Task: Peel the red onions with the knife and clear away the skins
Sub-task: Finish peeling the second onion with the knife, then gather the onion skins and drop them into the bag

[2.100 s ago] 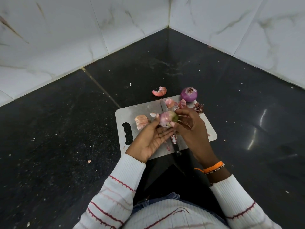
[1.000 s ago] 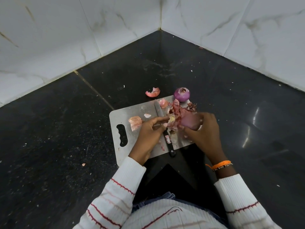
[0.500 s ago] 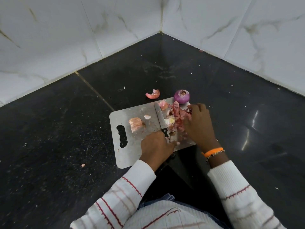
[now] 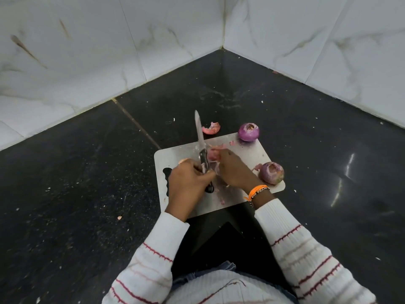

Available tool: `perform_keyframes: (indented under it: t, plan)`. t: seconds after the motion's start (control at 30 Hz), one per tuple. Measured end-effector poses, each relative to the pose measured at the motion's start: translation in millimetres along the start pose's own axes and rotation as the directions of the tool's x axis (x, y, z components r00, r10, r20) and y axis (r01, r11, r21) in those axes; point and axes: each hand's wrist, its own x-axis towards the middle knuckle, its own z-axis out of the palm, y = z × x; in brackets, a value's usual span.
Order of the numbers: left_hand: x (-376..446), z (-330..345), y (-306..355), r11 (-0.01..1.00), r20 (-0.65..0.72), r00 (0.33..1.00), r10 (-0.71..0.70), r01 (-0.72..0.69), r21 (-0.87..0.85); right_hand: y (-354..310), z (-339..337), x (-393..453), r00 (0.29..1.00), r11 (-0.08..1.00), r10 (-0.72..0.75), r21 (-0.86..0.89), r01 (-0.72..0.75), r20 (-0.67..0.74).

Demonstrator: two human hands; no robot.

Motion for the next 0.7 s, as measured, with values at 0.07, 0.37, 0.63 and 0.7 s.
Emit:
perform_keyframes:
  t: [0.07,0.37,0.63,0.7]
  plan:
    - [2,-8,-4,0.999,-0.050,0.999,-0.017,0.015,-0.031,-5,4,-3,0.997,0.995,-0.072,0.074,0.071,0.007]
    - [1,-17,-10,0.995,-0.074,0.997,-0.032,0.025,-0.092,2,27,-39,0.903,0.912,0.407,0.120,-0.393,-0.140]
    - [2,-10,-3,0.993,-0.034,0.999,0.018,-0.022,-0.115,-8,33,-40,0.988,0.878,-0.030,0.468,0.097,-0.149]
    - [2,-9,-3,0.993,-0.007,0.999,0.035,-0.036,-0.113,-9,23,-45,0.956,0.806,0.057,0.578,0.126,-0.287]
